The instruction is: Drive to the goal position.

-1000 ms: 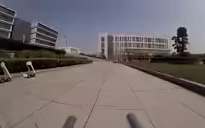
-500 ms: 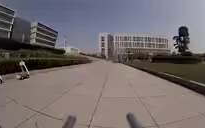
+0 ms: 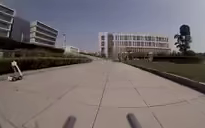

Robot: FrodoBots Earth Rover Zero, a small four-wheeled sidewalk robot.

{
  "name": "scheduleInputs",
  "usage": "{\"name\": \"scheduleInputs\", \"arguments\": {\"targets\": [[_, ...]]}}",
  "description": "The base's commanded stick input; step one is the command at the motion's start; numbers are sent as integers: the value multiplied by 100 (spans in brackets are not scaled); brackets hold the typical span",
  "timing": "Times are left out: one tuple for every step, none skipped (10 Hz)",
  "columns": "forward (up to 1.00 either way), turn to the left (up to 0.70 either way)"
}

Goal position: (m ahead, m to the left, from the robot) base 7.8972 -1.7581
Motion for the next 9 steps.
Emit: {"name": "scheduleInputs", "arguments": {"targets": [[70, 0], [70, 0], [70, 0], [70, 0], [70, 0], [70, 0], [70, 0], [70, 0], [70, 0]]}}
